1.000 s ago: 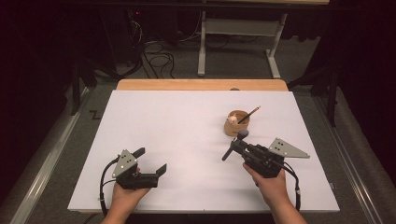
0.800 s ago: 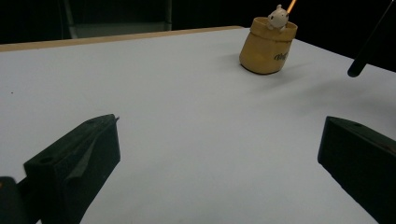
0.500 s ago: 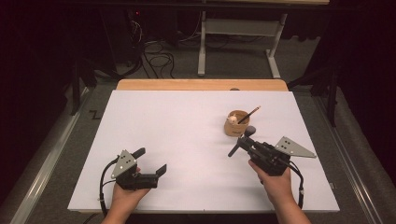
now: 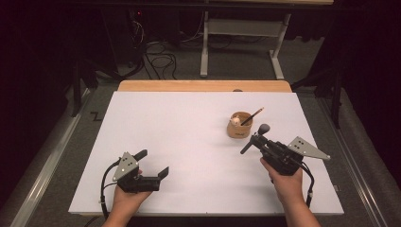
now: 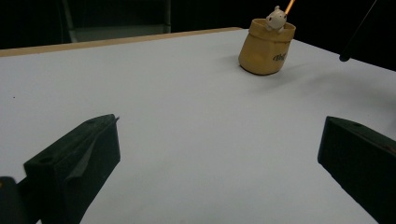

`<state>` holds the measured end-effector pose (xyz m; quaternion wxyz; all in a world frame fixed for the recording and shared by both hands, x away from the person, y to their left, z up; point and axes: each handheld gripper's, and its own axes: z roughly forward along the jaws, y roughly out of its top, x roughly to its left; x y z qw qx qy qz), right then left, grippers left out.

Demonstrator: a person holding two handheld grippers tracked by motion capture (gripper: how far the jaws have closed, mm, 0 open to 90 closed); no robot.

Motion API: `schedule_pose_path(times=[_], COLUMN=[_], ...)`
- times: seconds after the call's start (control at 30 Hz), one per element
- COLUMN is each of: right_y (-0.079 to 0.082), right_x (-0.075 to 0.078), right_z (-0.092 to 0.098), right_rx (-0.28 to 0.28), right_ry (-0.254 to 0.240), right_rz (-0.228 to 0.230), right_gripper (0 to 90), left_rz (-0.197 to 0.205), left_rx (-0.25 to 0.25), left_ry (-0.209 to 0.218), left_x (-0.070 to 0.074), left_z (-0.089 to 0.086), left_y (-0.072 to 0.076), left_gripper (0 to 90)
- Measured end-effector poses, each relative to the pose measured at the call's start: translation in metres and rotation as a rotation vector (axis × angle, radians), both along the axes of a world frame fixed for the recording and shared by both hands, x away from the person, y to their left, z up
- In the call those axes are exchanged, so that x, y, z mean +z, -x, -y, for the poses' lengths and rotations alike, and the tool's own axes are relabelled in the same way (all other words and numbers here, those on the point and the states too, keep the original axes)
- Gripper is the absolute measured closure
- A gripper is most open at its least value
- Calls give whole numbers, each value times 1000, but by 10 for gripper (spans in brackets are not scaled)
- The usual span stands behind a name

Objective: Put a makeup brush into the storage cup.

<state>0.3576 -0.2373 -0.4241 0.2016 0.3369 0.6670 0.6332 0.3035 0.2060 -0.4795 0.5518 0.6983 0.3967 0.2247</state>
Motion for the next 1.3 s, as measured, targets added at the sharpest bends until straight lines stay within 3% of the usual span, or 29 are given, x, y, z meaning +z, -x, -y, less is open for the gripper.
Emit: schedule_pose_path(times=[0.67, 1.3], right_y=[-7, -20], right_x=[0, 13], right_z=[20, 8], right_rx=[-91, -110], right_ry=[-5, 2], right_rz=[20, 39], right_gripper=[796, 797], left_rz=[10, 14], left_rx=[-6, -16], left_ry=[-16, -16], left_x=[1, 2], left_z=[0, -1], left_y=[2, 2], left_gripper=[2, 2])
